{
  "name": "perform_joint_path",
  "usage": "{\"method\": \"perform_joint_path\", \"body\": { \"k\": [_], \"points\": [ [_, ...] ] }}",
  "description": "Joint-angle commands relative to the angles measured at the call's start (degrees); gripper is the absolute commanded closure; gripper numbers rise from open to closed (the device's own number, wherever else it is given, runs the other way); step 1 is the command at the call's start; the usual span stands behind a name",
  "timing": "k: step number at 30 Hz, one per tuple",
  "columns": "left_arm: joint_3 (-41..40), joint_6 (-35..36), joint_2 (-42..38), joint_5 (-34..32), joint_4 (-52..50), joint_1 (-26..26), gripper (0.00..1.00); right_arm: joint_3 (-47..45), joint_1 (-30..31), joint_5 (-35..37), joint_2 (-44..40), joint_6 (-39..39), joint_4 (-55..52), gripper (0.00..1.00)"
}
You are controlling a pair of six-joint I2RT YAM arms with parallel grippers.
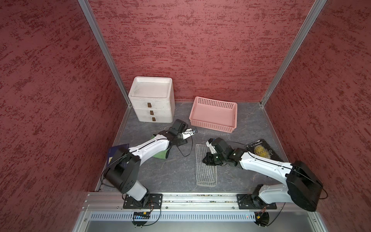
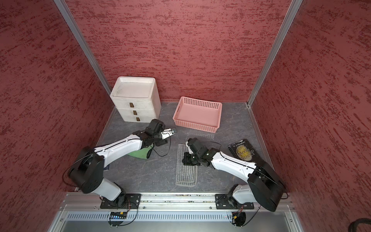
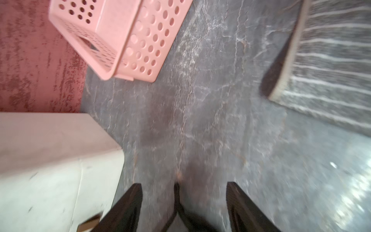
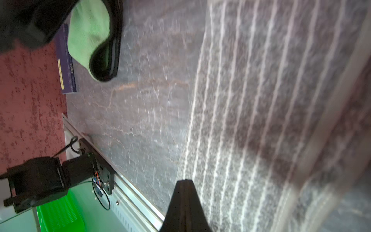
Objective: Fold the square dishcloth
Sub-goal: Adjust the cleaning item at the center of the board, then fold the cleaning item at the center of the board.
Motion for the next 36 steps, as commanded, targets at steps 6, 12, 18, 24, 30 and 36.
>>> {"method": "perform_joint_path", "body": {
  "k": [6, 12, 18, 24, 30, 36],
  "points": [
    [-11.0, -1.1, -15.1, 12.1, -17.4, -16.8, 0.3, 11.3, -4.6, -11.0, 21.0, -10.0, 1.0, 1.0],
    [-10.9, -2.2, -11.6, 14.0, -15.8, -26.9, 0.27, 8.8, -6.9, -9.0, 25.5, -6.3, 7.4, 1.0],
    [-6.5, -1.5, -1.4, 12.7, -14.3, -31.6, 0.24, 9.1, -6.9, -5.7, 27.1, -3.5, 9.8, 1.0],
    [-4.0, -0.9, 4.3, 9.7, -10.6, -34.2, 0.26, 8.7, -6.9, -5.9, 28.0, -3.4, 11.0, 1.0],
    [-0.1, -3.1, 11.7, 9.5, -11.0, -34.4, 0.33, 5.4, -6.9, -6.4, 27.2, -2.7, 14.8, 1.0],
    [0.7, -3.1, 15.6, 8.4, -11.9, -34.8, 0.39, 3.7, -6.9, -8.2, 25.6, -2.7, 17.0, 0.98]
  ]
}}
